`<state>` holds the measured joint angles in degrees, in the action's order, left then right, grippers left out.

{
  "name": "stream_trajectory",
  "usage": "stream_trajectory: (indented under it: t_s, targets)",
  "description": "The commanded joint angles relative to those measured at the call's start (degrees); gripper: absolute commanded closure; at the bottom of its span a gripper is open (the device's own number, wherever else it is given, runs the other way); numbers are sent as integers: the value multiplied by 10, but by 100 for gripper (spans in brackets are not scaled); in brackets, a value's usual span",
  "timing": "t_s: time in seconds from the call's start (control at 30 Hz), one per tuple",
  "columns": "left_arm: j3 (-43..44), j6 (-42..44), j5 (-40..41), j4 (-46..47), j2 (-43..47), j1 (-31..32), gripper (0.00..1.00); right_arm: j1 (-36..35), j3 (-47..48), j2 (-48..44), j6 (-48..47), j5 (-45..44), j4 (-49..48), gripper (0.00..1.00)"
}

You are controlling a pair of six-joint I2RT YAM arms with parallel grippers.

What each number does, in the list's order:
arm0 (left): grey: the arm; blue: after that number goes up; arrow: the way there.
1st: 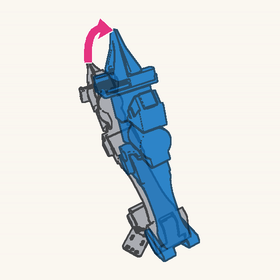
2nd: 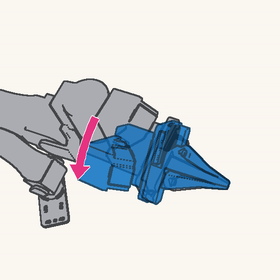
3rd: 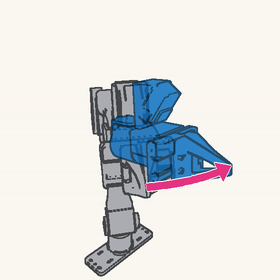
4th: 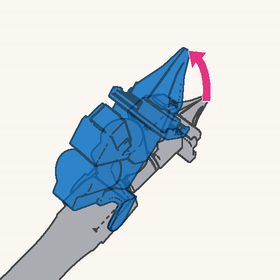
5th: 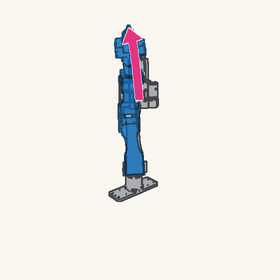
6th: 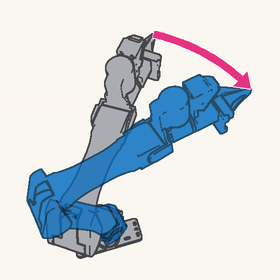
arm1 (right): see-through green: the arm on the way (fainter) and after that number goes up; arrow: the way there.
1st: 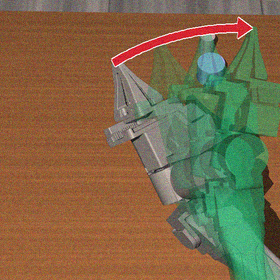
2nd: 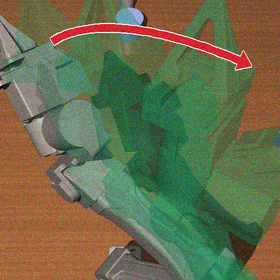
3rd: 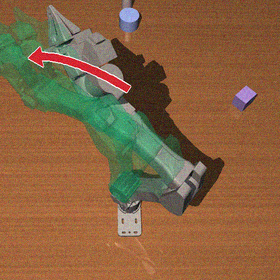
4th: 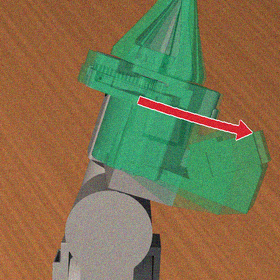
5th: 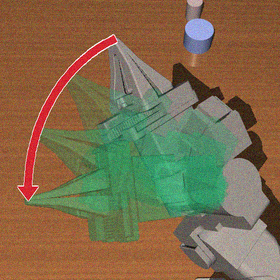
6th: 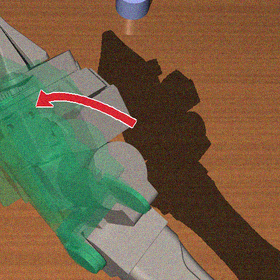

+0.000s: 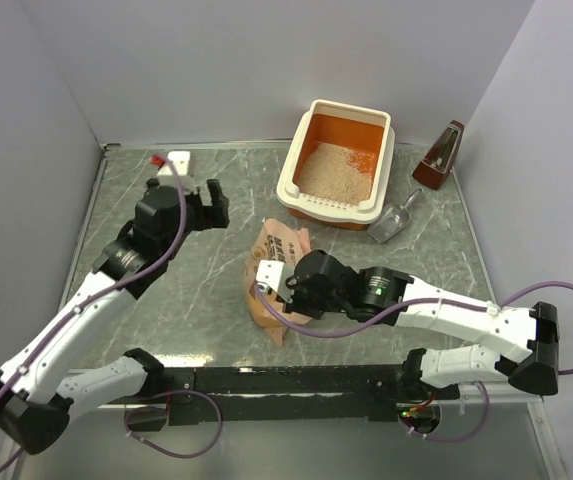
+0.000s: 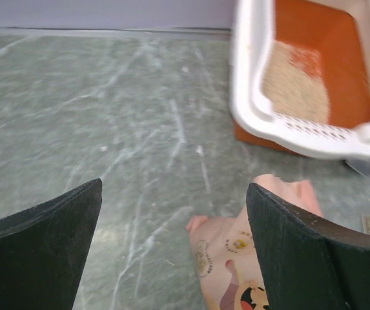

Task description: Fill the litter box with clean litter

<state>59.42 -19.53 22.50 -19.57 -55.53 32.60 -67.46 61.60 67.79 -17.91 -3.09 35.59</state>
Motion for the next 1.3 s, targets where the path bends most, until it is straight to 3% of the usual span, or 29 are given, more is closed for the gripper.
stream_trajectory:
  t_s: [0.0,0.2,0.7,0.9,1.07,1.27]
  targets:
    - [68,65,-185,-6,-77,-1,3,-15,26,-33,-7,41,74,100]
    - [119,139,-321,-18,-192,-1,3,-48,12,-40,-10,61,113,100]
    - [315,295,-636,-100,-439,-21,3,-104,-39,-76,10,92,70,100]
    - [388,377,-770,-206,-516,-22,3,-107,-46,-72,9,91,65,100]
    - [433,439,-822,-273,-567,-22,3,-108,-43,-72,8,91,66,100]
    - [461,458,-825,-315,-604,-8,3,-107,-47,-71,11,90,64,100]
